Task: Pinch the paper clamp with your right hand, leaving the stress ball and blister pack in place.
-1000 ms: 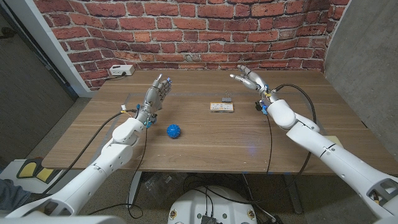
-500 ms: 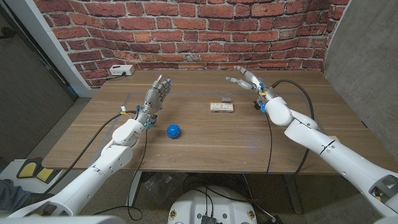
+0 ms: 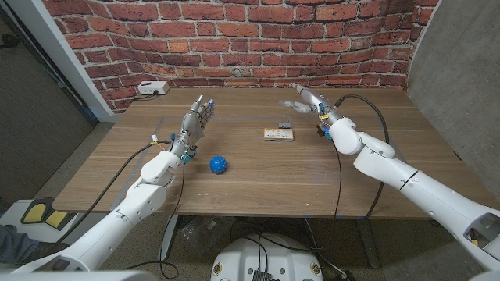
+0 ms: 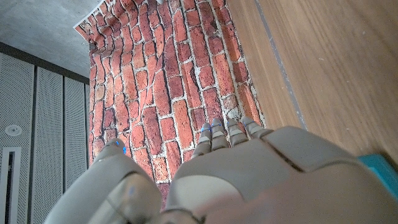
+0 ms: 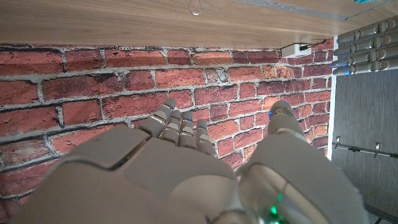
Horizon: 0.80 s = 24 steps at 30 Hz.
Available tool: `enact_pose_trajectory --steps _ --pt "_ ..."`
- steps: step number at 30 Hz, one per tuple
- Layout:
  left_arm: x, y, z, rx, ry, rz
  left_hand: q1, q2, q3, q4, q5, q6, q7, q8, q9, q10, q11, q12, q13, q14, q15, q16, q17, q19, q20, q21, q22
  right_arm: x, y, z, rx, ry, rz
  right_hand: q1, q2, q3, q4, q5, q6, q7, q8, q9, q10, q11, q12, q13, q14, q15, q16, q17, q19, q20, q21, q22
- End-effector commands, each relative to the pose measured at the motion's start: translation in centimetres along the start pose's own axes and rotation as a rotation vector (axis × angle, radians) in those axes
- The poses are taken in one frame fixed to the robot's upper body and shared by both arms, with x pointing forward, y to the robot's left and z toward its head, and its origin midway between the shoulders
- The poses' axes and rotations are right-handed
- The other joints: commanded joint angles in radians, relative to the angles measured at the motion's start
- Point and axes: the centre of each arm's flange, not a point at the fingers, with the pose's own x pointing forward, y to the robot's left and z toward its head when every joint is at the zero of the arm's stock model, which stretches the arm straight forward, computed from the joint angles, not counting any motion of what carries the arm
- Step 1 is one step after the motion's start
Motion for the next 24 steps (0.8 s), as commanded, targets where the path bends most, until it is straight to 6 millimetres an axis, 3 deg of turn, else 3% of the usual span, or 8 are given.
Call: enact_pose_trajectory --steps 1,24 --pt "-0.1 -0.1 -0.2 0.000 0.013 0.002 0.001 0.005 -0.004 -0.001 0.004 0.007 0.002 0.003 0.002 0.010 -0.002 0.004 0.002 0.003 0.000 0.002 0.004 -0.001 0.001 -0.002 0.003 0.9 0.1 0.6 -0.111 0.037 0.108 0.020 -0.005 0.006 -0.002 0.006 -0.016 0.006 -0.003 0.005 -0.008 -0.002 0.001 0.002 0.007 0.006 0.004 0.002 0.014 0.003 0.003 0.002" --pt "-0.4 0.2 0.3 0.026 0.021 -0.003 0.006 0.011 -0.009 -0.001 0.005 0.016 0.002 0.001 0.002 0.022 0.000 0.004 0.003 0.007 -0.001 0.000 0.004 0.003 0.005 -0.008 0.003 2.5 0.5 0.4 -0.231 0.122 0.212 0.064 -0.023 0.012 -0.004 0.015 -0.020 -0.001 0.001 0.006 -0.002 -0.008 0.006 0.003 0.004 0.005 0.002 0.002 0.019 0.007 0.002 0.001"
